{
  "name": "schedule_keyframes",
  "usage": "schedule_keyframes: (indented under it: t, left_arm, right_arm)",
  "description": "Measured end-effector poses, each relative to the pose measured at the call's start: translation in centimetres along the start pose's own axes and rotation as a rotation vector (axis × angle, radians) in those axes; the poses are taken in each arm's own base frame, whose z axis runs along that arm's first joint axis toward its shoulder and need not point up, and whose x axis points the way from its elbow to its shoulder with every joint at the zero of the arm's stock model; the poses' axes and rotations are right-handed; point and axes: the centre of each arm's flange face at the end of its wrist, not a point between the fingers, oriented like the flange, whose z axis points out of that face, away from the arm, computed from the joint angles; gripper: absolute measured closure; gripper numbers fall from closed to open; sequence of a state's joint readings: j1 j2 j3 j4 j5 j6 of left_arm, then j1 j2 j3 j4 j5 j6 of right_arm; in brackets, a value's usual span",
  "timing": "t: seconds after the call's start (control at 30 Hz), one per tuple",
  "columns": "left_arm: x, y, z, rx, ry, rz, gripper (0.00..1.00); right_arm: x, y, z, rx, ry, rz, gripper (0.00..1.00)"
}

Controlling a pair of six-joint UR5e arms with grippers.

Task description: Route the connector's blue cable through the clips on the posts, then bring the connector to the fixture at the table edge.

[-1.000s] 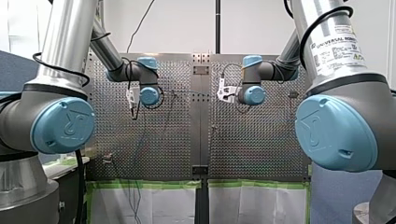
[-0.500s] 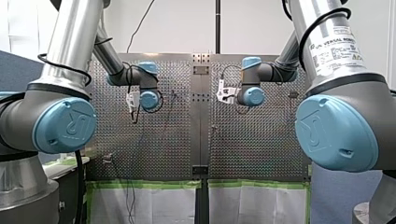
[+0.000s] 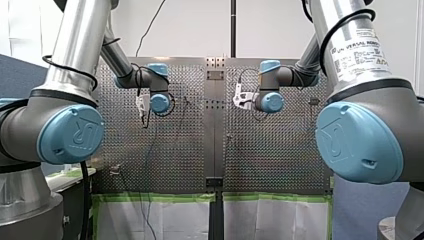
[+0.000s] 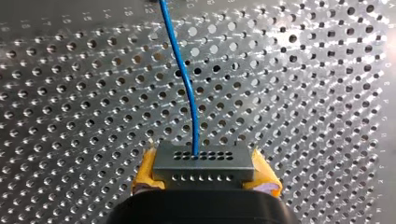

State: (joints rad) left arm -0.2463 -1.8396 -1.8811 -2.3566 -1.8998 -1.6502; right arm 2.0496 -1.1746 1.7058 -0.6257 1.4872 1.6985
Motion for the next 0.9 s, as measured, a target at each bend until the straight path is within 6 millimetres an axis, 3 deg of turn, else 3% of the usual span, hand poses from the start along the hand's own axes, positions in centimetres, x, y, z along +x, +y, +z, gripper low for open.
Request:
schedule_keyframes:
  t: [0.43, 0.9]
  left_arm:
    - [1.2, 0.2, 1.1, 0.003, 0.022, 0.009, 1.0]
    - [0.3, 1.1, 3.2, -0.02, 0.005, 0.011, 1.0]
  right_arm:
    - [0.7, 0.8, 0.9, -0.008, 0.02, 0.004, 1.0]
    - [0.3, 1.5, 2.7, -0.006, 0.04, 0.028, 1.0]
